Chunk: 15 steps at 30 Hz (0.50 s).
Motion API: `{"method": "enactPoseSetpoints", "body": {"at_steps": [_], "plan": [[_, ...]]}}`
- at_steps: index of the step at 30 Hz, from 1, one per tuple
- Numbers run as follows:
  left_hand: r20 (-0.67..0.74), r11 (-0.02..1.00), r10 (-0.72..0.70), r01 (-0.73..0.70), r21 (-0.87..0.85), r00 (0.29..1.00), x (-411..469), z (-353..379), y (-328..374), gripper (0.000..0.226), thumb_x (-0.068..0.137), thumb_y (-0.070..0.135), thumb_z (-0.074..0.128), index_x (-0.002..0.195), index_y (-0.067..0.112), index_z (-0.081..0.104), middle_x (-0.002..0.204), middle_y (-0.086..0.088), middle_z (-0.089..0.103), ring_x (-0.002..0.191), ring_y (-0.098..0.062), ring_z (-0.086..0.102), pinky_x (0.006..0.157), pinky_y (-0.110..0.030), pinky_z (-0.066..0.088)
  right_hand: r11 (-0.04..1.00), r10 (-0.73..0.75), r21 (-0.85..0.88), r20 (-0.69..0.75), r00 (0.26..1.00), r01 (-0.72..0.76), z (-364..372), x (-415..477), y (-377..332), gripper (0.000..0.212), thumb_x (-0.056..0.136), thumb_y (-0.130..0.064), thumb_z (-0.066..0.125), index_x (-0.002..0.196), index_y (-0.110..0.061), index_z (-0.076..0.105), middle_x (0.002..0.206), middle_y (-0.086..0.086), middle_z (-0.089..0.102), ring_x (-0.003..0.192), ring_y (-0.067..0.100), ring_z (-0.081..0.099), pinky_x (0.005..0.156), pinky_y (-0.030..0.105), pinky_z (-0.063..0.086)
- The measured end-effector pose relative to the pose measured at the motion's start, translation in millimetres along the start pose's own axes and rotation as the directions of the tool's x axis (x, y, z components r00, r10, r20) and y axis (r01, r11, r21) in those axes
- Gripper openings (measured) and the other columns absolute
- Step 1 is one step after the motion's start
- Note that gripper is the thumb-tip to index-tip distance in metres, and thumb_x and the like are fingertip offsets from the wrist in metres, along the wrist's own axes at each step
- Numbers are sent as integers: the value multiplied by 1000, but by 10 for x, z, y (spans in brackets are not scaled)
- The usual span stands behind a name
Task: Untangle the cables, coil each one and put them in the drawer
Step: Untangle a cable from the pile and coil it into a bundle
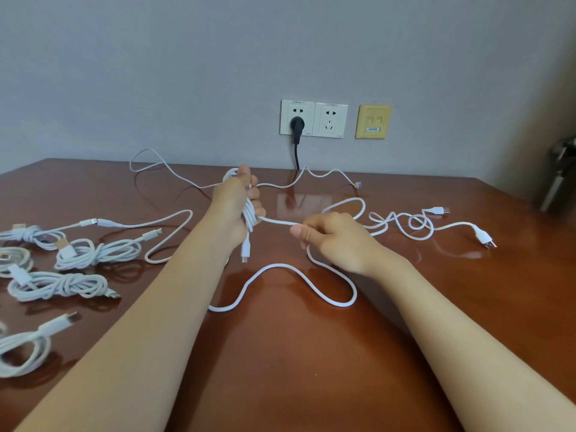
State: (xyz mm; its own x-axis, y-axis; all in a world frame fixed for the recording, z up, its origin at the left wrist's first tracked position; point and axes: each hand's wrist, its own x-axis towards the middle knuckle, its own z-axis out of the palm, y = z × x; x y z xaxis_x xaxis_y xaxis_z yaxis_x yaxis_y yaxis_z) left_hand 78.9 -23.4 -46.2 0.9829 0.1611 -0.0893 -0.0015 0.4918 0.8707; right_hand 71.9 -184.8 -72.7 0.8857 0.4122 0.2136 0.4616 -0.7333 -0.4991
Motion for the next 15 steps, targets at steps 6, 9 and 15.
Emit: {"method": "enactPoseSetpoints", "body": {"at_steps": [6,9,15], "plan": [[-67,982,86,-73,174,994,52,-68,8,32,100,25,42,69,18,45,42,8,34,27,-5,24,34,-9,22,996,-84,1,-67,994,84,-106,-19,12,13,93,-21,53,84,-28,47,65,-11,49,65,5,46,67,28,33],[-54,935,89,-65,349,995,53,-75,-27,34,98,30,45,68,16,45,47,3,34,27,-7,23,35,-11,25,989,-144,4,-107,984,145,-123,-25,-11,14,91,-18,56,84,-28,50,63,-14,49,63,1,46,64,26,34],[-38,886,85,-58,460,996,7,-41,-54,35,97,34,46,68,15,47,56,0,33,42,-12,27,43,-22,28,971,-199,107,-146,969,215,-123,-31,-46,31,89,-8,59,74,-34,50,60,-15,49,59,-3,47,60,12,34]]}}
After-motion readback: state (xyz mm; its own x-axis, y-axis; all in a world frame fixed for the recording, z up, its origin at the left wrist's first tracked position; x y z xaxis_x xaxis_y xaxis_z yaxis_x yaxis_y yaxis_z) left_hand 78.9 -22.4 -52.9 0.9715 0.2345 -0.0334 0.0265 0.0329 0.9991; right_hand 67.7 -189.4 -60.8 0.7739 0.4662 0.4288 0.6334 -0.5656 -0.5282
